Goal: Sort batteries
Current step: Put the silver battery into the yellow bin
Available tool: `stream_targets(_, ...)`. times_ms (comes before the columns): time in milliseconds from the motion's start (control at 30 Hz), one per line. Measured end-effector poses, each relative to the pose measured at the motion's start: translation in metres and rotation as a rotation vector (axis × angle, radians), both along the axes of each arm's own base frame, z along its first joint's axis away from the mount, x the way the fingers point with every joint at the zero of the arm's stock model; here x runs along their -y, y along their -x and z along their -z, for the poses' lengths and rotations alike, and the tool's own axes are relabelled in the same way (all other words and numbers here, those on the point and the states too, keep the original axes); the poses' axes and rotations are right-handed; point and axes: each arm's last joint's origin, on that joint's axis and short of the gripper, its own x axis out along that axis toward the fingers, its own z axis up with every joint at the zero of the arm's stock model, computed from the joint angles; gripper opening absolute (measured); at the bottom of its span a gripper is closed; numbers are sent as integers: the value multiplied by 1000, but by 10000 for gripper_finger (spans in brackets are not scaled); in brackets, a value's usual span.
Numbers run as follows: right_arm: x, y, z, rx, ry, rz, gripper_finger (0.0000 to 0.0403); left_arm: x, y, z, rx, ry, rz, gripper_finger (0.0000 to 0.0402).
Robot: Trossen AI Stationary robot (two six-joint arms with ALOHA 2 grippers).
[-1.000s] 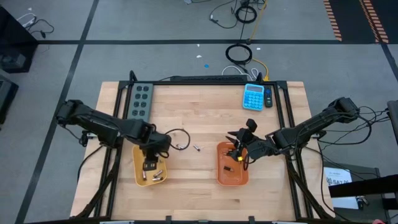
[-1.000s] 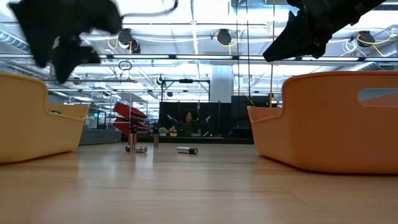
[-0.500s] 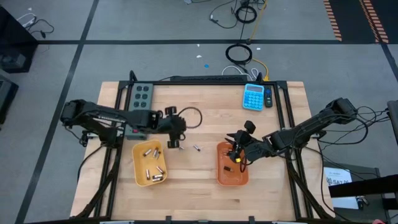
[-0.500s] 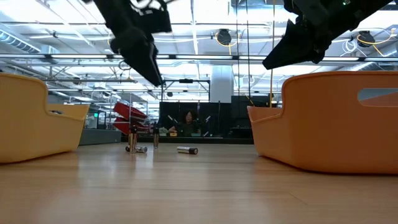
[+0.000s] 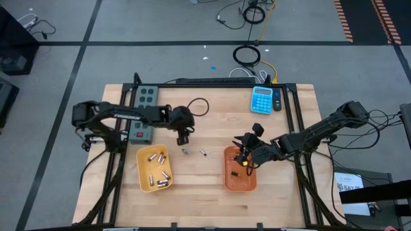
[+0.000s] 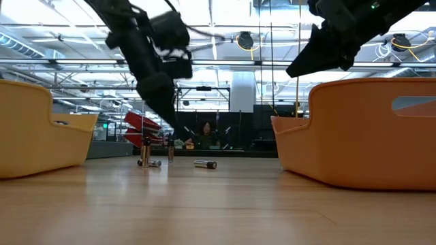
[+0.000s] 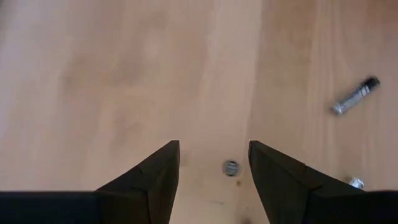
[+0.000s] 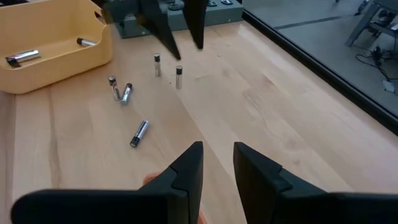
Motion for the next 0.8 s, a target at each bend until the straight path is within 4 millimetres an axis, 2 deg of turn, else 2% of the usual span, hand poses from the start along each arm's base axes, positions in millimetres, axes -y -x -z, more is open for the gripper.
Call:
stream_targets(167, -1, 0, 0, 0, -9, -5, 79, -3, -8, 20, -41, 27, 33, 200)
stream_targets(667, -1, 0, 0, 1, -12, -5, 79, -6, -14, 44, -113, 5, 38, 199)
stream_targets(800, -1, 0, 0, 1, -12, -5, 79, -4, -10, 52, -124, 41, 55, 172)
